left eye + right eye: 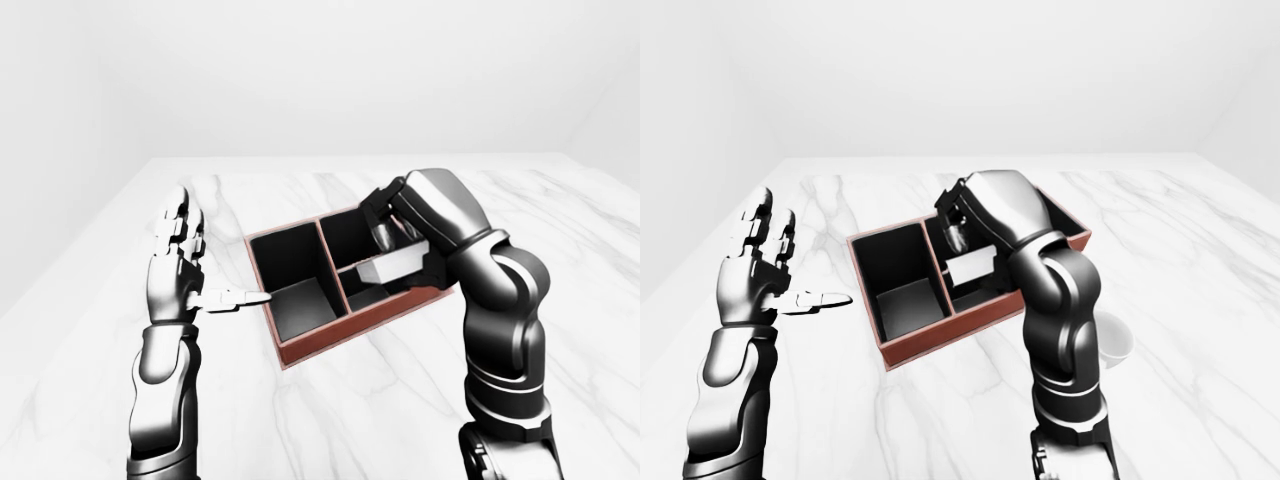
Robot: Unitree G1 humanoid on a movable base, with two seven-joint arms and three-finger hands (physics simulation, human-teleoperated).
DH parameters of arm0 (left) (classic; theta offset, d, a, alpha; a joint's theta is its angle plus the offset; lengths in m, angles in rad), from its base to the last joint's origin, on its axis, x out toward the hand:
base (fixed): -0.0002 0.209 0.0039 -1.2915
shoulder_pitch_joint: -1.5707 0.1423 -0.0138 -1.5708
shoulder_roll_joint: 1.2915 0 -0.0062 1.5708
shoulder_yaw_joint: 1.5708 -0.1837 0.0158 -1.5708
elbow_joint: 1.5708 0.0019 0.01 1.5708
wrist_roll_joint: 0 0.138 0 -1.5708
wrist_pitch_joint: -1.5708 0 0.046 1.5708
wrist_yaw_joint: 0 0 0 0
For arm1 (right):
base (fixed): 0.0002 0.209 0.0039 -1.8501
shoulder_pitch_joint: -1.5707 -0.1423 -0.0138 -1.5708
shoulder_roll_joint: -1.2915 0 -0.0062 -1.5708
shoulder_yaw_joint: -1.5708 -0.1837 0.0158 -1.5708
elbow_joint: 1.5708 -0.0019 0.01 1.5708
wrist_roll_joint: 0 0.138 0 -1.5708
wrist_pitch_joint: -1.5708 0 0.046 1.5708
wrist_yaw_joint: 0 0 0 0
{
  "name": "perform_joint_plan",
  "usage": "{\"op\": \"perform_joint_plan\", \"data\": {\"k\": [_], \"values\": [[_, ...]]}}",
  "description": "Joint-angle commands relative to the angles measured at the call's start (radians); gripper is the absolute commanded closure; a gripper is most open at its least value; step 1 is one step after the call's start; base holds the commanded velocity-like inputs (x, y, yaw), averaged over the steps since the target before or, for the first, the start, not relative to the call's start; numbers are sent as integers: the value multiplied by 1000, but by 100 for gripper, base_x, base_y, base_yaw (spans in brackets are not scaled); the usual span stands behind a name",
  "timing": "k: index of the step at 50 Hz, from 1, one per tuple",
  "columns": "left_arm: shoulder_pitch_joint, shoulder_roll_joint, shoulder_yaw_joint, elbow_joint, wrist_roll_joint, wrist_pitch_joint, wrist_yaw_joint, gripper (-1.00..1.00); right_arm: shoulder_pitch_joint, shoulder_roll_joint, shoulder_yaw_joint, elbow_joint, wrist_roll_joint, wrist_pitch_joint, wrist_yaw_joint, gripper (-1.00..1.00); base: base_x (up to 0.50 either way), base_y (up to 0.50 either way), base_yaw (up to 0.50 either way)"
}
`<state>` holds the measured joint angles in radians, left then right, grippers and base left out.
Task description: Pick up the book and place it in the front compartment of the caddy.
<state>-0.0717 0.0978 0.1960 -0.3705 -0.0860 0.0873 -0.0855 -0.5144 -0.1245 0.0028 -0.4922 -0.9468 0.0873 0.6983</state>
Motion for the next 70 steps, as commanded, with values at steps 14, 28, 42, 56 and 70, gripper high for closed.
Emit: {"op": "perform_joint_plan", "data": {"k": [14,28,42,56,70], "values": [[-4,2,2,7,0,0,2,-96,-80,-2,-4,67,-1,0,0,100,0,0,0],[-2,1,0,1,2,0,3,-96,-134,-20,-11,145,24,0,0,100,0,0,0],[-5,2,2,5,0,0,4,-96,-170,2,7,182,18,0,0,100,0,0,0],[-3,2,1,-4,-2,0,5,-96,-213,-2,3,271,32,0,-20,100,0,0,0],[-1,0,-1,-3,2,0,3,-96,-248,-12,1,348,50,0,-68,100,0,0,0]]}}
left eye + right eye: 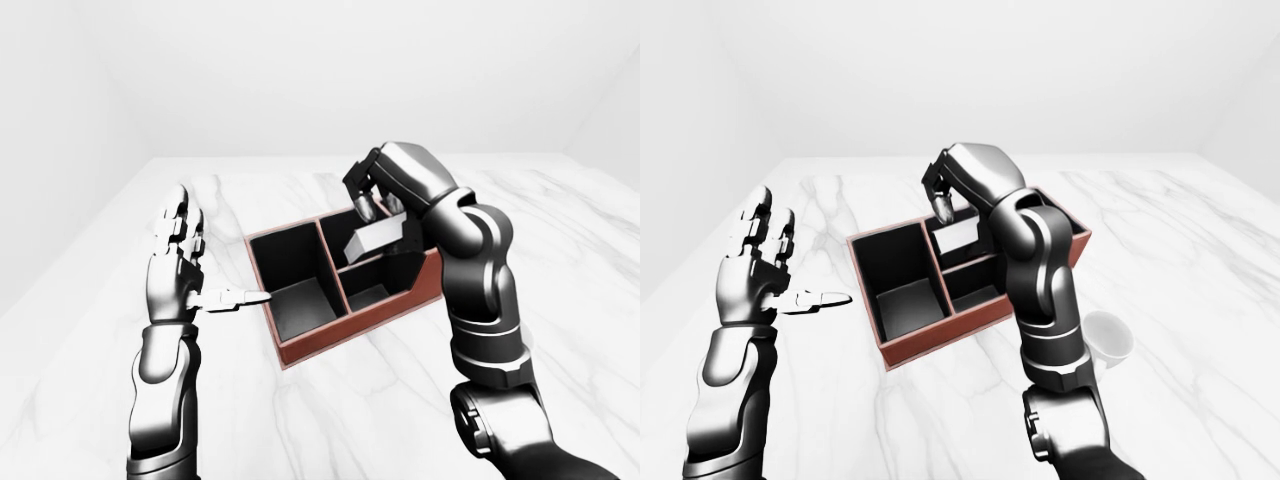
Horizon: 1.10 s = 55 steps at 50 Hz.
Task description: Pick up the book and place it in the front compartment of the caddy.
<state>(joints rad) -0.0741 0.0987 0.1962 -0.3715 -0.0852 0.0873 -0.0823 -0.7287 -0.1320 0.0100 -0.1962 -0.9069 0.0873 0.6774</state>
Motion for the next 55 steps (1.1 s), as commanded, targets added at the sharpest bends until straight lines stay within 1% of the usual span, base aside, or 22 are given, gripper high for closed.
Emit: {"op": "perform_joint_plan", "data": {"k": [1,9,18,24,33,43,55], "values": [[1,-1,-1,3,2,0,-1,-96,-38,-3,-5,58,11,0,-50,100,0,0,0],[1,-2,-2,7,2,0,-1,-96,-59,3,-1,103,19,0,-82,100,0,0,0],[-2,0,-1,8,2,0,0,-96,-76,11,4,120,23,0,-93,100,0,0,0],[-2,-1,-1,7,1,0,1,-96,-75,15,7,128,24,0,-102,100,0,0,0],[0,0,0,0,0,0,0,-96,-74,11,5,176,31,0,-145,100,0,0,0],[0,-1,-1,-2,1,0,1,-95,-75,11,5,178,30,0,-154,100,0,0,0],[-1,-1,-1,4,4,0,1,-95,-83,11,2,209,45,0,-203,100,0,0,0]]}}
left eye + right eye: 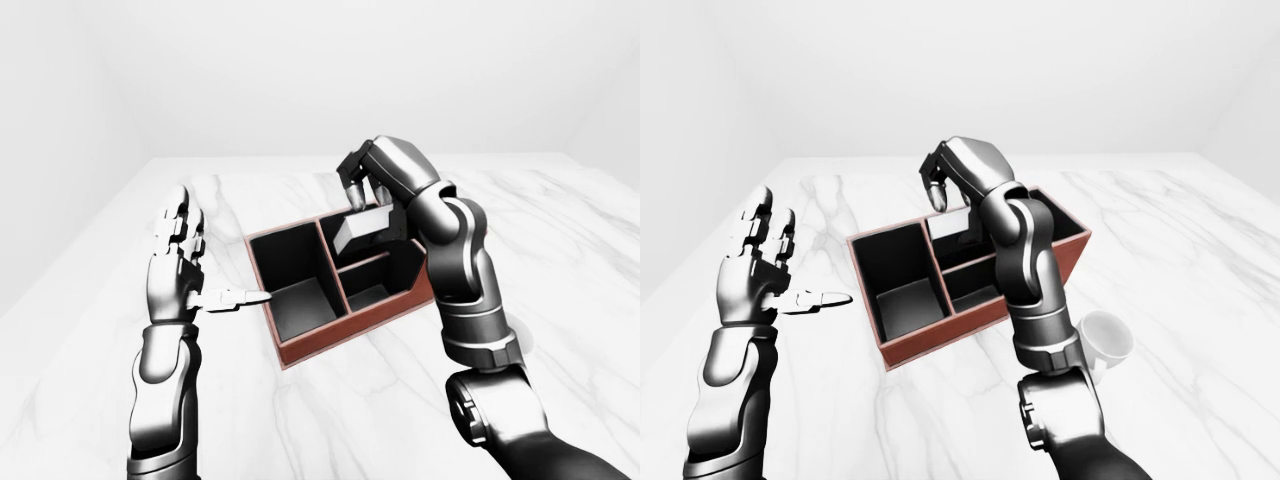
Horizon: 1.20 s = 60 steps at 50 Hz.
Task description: Pick up the book and place it in the front compartment of the caddy.
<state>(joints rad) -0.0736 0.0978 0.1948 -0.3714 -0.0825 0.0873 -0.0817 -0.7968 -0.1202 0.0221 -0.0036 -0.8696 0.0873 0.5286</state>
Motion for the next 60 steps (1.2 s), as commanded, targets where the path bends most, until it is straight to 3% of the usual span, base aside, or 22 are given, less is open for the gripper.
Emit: {"op": "perform_joint_plan", "data": {"k": [1,24,30,60], "values": [[-1,0,1,5,2,0,0,-96,-16,0,-10,18,9,0,-57,100,0,0,0],[-2,1,0,4,2,0,2,-96,-33,-14,-14,92,39,0,-145,100,0,0,0],[-3,1,0,8,3,0,2,-96,-34,-16,-12,128,40,-28,-172,100,0,0,0],[-4,4,2,-7,3,0,5,-96,-35,-6,-4,186,28,-109,-199,100,0,0,0]]}}
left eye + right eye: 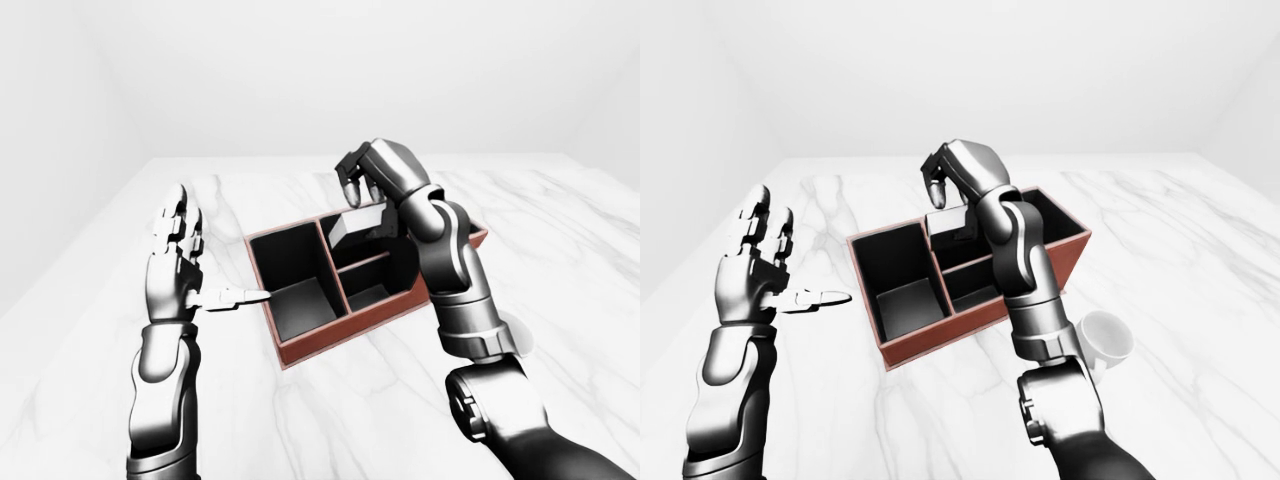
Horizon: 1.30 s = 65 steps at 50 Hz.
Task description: Pick up the book and place it in the front compartment of the caddy.
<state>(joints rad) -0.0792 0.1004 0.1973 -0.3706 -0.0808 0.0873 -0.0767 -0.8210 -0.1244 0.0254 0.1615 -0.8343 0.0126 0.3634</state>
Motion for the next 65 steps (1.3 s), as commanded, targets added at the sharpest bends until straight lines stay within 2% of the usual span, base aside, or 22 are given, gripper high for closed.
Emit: {"op": "perform_joint_plan", "data": {"k": [1,15,34,65], "values": [[3,1,-1,-5,2,0,-1,-96,-12,-3,-8,25,-8,-37,-36,100,0,0,0],[0,0,1,0,5,0,-2,-96,-34,-21,-18,68,-7,-49,-54,100,0,0,0],[2,-1,0,1,6,0,-1,-96,-58,-38,-19,181,-10,-100,-130,100,0,0,0],[-3,0,0,7,6,0,1,-96,-90,-44,-17,323,-14,-100,-216,100,0,0,0]]}}
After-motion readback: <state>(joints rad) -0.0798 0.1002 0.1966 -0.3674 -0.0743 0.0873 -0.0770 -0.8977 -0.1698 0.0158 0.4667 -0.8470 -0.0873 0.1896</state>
